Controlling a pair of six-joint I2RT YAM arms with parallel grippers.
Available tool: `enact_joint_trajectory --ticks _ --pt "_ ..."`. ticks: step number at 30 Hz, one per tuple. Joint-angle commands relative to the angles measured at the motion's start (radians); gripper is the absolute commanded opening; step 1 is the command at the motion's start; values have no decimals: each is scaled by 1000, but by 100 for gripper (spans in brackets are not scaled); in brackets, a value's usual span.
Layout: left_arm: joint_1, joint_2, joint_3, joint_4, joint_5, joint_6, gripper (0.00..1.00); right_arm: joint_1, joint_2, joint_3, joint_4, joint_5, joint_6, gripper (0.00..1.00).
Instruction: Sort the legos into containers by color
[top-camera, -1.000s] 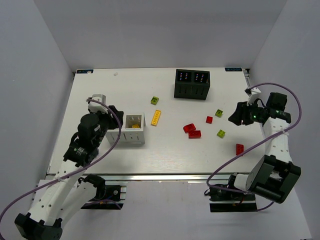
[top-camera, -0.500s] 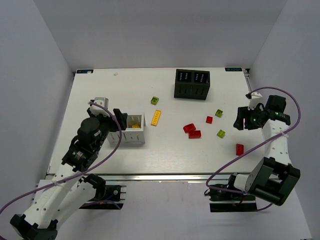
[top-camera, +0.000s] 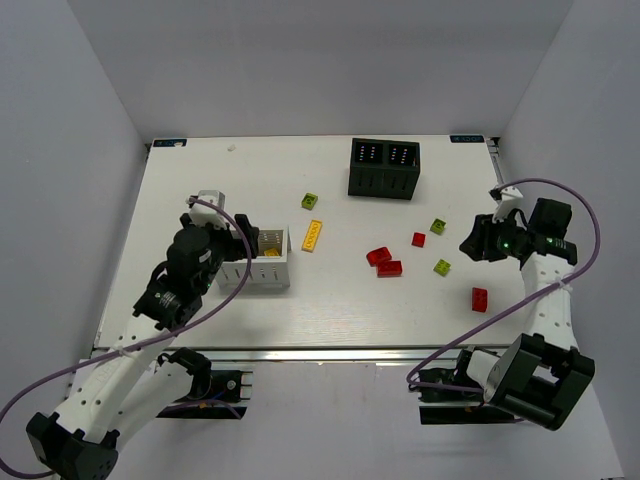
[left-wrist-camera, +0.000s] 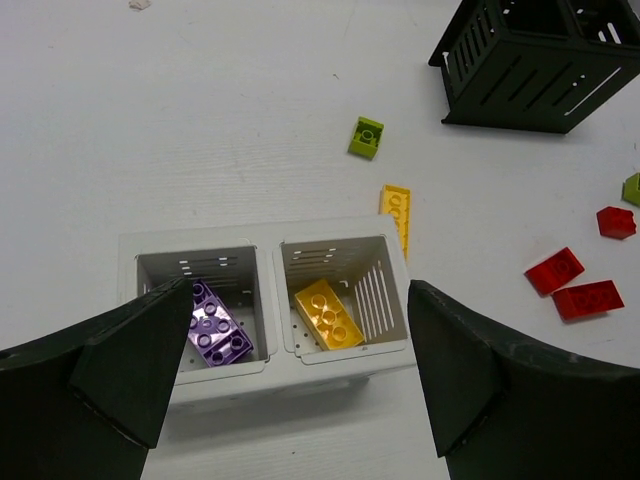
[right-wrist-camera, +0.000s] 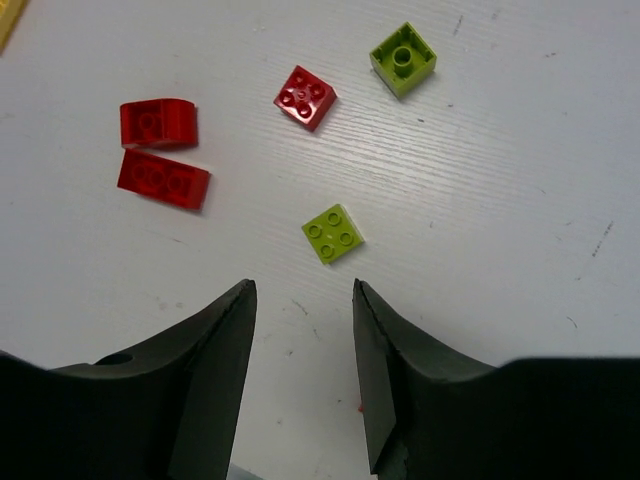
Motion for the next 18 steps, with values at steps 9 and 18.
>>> enact_joint_trajectory --ticks 9,18 --pt "4 90 47 -49 -124 -69 98 2 -44 -53 46 -107 -58 50" --pt "4 185 131 -217 -301 -232 98 -6 -93 -114 -16 -290 -259 55"
